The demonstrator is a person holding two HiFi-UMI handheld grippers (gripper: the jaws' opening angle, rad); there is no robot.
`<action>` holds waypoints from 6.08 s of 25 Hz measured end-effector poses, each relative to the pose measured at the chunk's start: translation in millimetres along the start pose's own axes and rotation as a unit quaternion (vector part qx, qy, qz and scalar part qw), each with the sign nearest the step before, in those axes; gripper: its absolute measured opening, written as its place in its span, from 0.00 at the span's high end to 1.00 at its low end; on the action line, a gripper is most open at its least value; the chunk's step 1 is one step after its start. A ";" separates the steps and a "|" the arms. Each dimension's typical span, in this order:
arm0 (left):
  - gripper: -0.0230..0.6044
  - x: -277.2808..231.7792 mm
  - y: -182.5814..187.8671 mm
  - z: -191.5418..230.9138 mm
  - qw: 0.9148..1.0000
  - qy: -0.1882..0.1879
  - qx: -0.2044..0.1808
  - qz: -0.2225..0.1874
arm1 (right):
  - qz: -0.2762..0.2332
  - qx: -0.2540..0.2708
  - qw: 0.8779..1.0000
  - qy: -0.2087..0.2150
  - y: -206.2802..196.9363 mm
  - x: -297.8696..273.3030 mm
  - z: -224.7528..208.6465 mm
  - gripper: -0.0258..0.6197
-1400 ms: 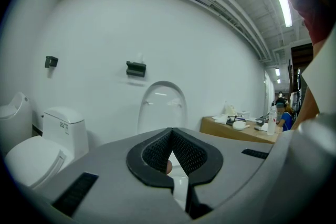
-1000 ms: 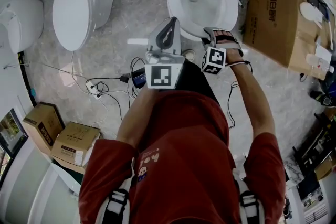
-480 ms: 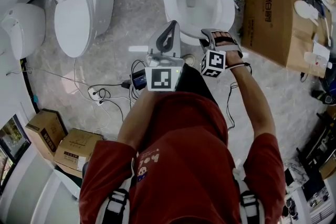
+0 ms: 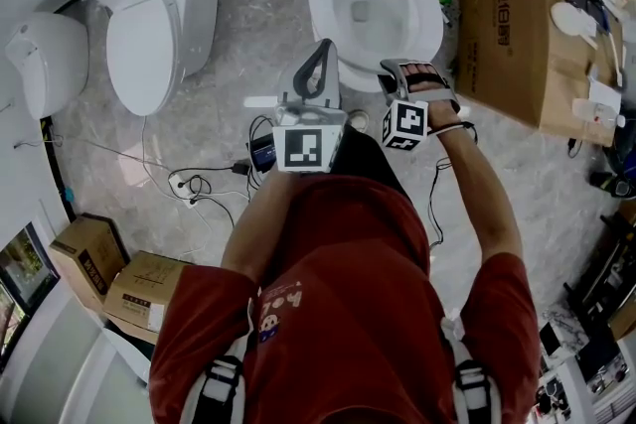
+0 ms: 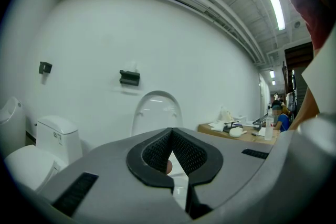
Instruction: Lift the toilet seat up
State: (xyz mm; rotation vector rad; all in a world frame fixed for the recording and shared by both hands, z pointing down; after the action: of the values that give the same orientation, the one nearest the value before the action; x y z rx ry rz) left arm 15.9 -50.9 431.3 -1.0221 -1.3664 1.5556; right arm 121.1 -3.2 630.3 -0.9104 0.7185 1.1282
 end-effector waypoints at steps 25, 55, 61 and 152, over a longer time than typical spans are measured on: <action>0.95 -2.1 33.2 -1.9 0.999 -0.001 -0.013 -0.034 | 0.000 0.016 0.995 -0.096 9.0 32.5 -65.4 0.81; 0.95 -40.6 83.3 41.1 0.996 0.035 -0.050 -0.067 | -0.008 0.038 0.980 -0.196 17.2 60.5 -204.1 0.83; 0.95 -53.3 82.5 51.4 0.995 0.027 -0.075 -0.051 | -0.008 0.041 0.977 -0.211 19.7 61.0 -234.1 0.83; 0.95 -197.4 86.1 194.0 0.997 0.046 -0.018 -0.055 | 0.075 -0.004 0.961 -0.266 8.5 -30.7 -508.6 0.85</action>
State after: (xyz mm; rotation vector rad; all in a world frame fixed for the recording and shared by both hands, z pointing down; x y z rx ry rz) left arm -102.9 -309.1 374.5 -1.0105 -1.3672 1.3908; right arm 87.7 -466.0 419.5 -0.5226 0.3406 1.4349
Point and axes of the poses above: the fingertips, and each gripper's own axes: x backward along the fingers, z to its left, y out of its top, the point moved 1 cm from there along x, backward along the fingers, and after that the axes turned 1 degree about -x, right-handed, at the moved point
